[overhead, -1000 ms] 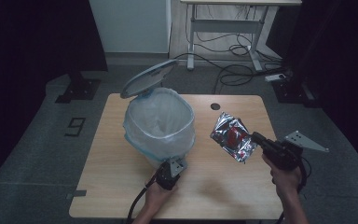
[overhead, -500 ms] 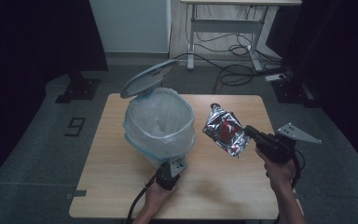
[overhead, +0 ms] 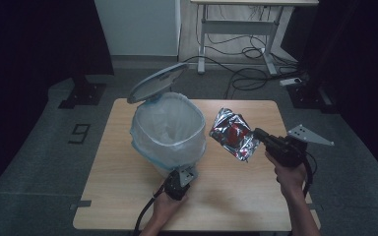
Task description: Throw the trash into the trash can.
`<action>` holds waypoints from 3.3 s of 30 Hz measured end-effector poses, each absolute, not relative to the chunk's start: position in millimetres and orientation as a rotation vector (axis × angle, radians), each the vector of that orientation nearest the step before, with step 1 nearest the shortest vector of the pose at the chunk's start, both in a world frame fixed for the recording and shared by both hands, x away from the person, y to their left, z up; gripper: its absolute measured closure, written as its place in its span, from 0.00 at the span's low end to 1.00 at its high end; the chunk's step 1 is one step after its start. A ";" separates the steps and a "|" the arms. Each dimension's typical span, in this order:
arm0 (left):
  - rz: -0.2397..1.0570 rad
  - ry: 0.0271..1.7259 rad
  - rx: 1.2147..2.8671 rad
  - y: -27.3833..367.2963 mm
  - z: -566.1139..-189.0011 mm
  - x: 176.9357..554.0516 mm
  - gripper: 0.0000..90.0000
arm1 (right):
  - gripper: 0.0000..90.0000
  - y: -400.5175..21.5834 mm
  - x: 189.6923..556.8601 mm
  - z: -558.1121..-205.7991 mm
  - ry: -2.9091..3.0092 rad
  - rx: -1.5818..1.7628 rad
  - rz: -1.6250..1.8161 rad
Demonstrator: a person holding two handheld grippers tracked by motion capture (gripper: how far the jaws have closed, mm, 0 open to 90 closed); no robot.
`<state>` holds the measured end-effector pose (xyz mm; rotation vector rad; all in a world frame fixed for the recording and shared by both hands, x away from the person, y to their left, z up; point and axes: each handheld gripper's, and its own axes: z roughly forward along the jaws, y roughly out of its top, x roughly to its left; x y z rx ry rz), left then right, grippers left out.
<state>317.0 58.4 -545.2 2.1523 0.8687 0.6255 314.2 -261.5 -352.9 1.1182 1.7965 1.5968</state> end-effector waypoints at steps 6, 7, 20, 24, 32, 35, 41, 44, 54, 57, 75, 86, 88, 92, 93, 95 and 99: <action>0.625 0.869 2.149 58.3 -545.4 317.0 1.00 | 1.00 -255.5 317.6 -349.7 1.805 1.108 1.599; 0.625 0.868 2.149 58.3 -545.4 317.0 1.00 | 1.00 -254.4 318.1 -349.1 1.803 1.104 1.598; 0.626 0.865 2.150 58.4 -545.4 317.0 1.00 | 1.00 -245.6 323.4 -341.1 1.801 1.092 1.600; 0.625 0.866 2.150 58.4 -545.4 317.0 1.00 | 1.00 -243.0 324.8 -338.8 1.804 1.086 1.601; 0.625 0.866 2.149 58.4 -545.5 317.0 1.00 | 1.00 -236.5 327.3 -331.1 1.808 1.069 1.602; 0.624 0.867 2.148 58.4 -545.5 317.0 1.00 | 1.00 -233.3 328.5 -328.6 1.812 1.063 1.602; 0.625 0.865 2.152 59.0 -545.4 316.9 1.00 | 1.00 -227.9 331.4 -323.6 1.817 1.053 1.597; 0.622 0.866 2.152 59.5 -545.2 316.9 1.00 | 1.00 -226.4 333.0 -321.6 1.817 1.051 1.599; 0.618 0.866 2.149 59.6 -545.3 317.0 1.00 | 1.00 -220.5 338.8 -314.9 1.818 1.042 1.600; 0.620 0.866 2.150 59.5 -545.4 317.0 1.00 | 1.00 -219.0 340.1 -314.1 1.818 1.041 1.602; 0.627 0.863 2.153 59.2 -545.4 316.6 1.00 | 1.00 -206.2 349.4 -310.7 1.832 1.034 1.596; 0.626 0.863 2.151 59.3 -545.5 316.8 1.00 | 1.00 -197.6 356.7 -310.4 1.842 1.034 1.592; 0.626 0.862 2.152 59.3 -545.5 316.7 1.00 | 1.00 -196.1 357.9 -310.5 1.844 1.036 1.592; 0.624 0.863 2.152 59.4 -545.4 316.8 1.00 | 1.00 -192.7 360.9 -309.7 1.845 1.038 1.593; 0.625 0.865 2.154 59.4 -545.2 316.7 1.00 | 1.00 -191.6 361.5 -309.3 1.846 1.037 1.594; 0.624 0.865 2.154 59.4 -545.2 316.7 1.00 | 1.00 -189.2 362.9 -308.6 1.848 1.036 1.594; 0.628 0.862 2.153 59.1 -545.5 316.5 1.00 | 1.00 -183.8 365.8 -307.6 1.853 1.035 1.594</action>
